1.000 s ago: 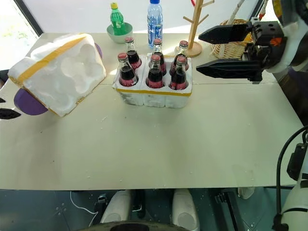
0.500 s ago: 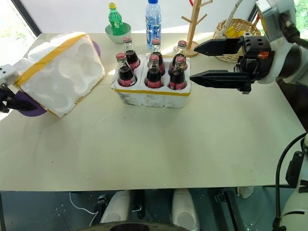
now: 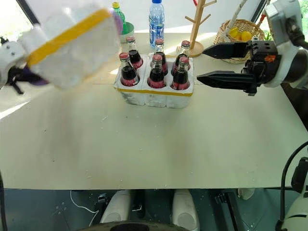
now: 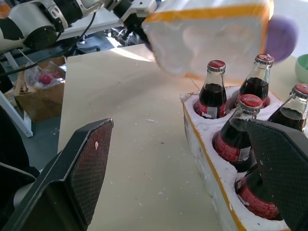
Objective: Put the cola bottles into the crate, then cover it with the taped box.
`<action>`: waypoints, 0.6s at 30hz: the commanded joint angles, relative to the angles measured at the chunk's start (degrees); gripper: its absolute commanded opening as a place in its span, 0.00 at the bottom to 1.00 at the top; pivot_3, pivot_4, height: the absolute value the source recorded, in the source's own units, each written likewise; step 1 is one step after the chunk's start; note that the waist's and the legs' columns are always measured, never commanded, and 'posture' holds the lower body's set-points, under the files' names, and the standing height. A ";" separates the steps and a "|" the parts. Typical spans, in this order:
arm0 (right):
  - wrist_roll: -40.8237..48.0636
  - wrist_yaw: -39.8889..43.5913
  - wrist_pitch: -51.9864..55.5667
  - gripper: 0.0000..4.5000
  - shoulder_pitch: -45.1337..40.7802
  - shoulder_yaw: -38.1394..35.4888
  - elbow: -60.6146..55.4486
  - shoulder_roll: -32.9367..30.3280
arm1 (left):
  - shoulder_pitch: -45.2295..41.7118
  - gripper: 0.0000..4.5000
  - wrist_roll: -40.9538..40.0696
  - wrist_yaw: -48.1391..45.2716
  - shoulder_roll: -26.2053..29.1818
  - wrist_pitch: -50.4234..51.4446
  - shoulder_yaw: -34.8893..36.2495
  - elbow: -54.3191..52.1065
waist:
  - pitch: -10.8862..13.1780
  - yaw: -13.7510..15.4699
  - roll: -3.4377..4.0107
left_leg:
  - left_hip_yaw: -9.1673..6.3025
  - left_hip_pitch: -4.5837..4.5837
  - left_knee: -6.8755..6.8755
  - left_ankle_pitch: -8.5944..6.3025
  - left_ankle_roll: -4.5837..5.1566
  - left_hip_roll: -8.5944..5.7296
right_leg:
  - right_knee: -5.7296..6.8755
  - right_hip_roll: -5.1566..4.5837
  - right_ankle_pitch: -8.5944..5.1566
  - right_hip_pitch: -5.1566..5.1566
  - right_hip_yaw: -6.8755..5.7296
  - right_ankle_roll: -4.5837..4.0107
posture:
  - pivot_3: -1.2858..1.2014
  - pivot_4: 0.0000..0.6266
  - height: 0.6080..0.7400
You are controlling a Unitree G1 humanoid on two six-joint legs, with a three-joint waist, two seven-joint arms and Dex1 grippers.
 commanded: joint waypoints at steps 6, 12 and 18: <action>3.87 -3.36 2.11 1.00 3.30 -6.16 -3.77 -1.58 | -7.00 0.06 8.61 20.15 -7.64 -18.08 -2.08 -10.78 | 0.00 0.42 0.00 | 0.10 -0.01 0.31 -0.04 0.08 0.00 | 0.15 0.01 0.00 0.03 -0.01 0.00 | 0.52 0.24 1.00; 6.13 -6.31 3.27 1.00 5.70 -8.48 -5.21 -1.30 | -3.98 0.06 15.86 24.90 -13.58 -16.65 -6.01 -19.88 | 0.00 0.28 -0.01 | 0.13 -0.01 0.63 -0.09 0.16 0.01 | 0.18 0.01 0.00 0.07 0.02 0.01 | 0.52 0.24 1.00; 8.00 -9.26 3.94 1.00 7.48 -10.10 -6.56 -0.90 | -2.26 0.06 22.95 29.31 -16.39 -17.38 -9.39 -22.89 | 0.01 0.29 0.00 | 0.10 0.00 0.62 -0.09 0.16 0.06 | 0.22 0.13 -0.01 0.05 0.02 0.01 | 0.52 0.24 1.00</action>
